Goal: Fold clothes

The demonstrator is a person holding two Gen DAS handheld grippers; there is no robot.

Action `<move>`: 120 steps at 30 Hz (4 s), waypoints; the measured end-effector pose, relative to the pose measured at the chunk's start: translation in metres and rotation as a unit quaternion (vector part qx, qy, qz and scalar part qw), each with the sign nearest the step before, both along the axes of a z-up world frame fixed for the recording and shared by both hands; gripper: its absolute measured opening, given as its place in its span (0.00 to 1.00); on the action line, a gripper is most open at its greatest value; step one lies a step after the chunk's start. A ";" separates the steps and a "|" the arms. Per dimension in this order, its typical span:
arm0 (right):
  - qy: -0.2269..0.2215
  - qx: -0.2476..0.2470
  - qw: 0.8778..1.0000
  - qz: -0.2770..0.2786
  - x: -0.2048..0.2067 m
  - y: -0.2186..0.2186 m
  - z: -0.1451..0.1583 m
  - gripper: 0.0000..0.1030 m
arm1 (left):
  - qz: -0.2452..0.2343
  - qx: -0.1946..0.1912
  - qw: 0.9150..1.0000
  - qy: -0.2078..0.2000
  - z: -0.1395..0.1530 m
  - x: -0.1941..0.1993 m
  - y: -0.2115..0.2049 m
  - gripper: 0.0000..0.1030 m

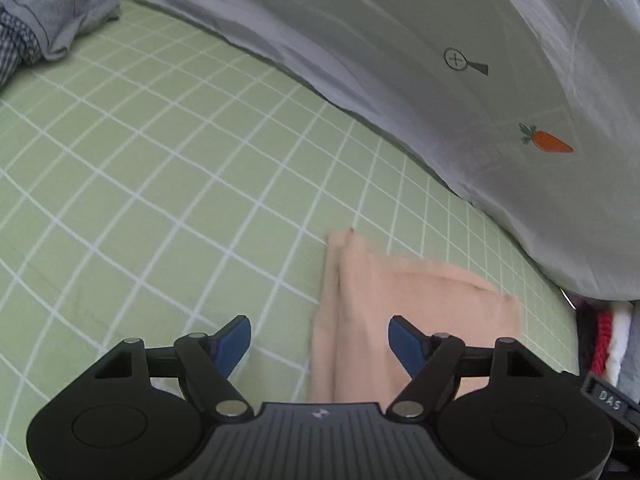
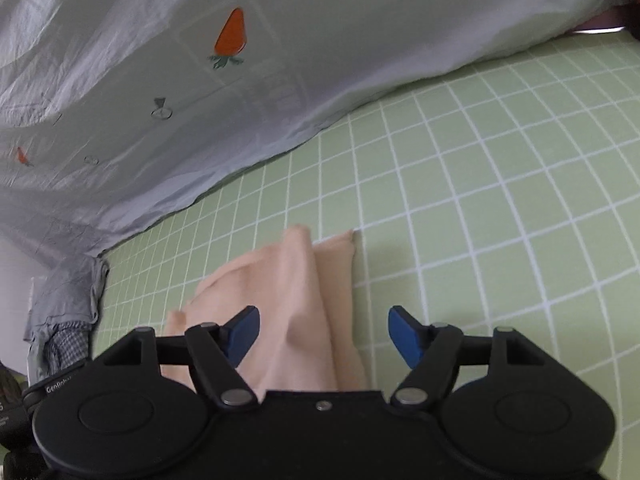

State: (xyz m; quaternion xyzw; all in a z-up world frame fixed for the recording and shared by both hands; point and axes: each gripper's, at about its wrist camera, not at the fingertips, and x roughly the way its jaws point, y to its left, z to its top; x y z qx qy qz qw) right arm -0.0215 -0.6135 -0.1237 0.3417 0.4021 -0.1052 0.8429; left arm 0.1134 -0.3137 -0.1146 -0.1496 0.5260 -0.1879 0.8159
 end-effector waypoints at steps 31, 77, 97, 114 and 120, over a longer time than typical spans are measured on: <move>-0.049 -0.030 0.998 0.024 -0.077 0.051 0.044 0.15 | -0.056 -0.172 0.983 -0.006 0.030 -0.087 0.012 0.19; -0.217 -0.231 0.934 -0.165 -0.365 -0.395 0.221 0.16 | -0.246 -0.201 0.938 -0.138 0.118 -0.280 -0.529 0.17; -0.061 -0.323 0.926 -0.183 -0.231 -0.498 0.133 0.55 | -0.237 -0.095 0.943 -0.213 0.098 -0.227 -0.608 0.74; -0.080 -0.354 0.906 -0.217 -0.439 -0.285 0.196 0.99 | -0.232 -0.014 0.920 -0.316 0.130 -0.402 -0.382 1.00; -0.046 -0.325 0.917 -0.225 -0.491 -0.232 0.173 0.99 | -0.251 0.026 0.922 -0.293 0.104 -0.443 -0.335 1.00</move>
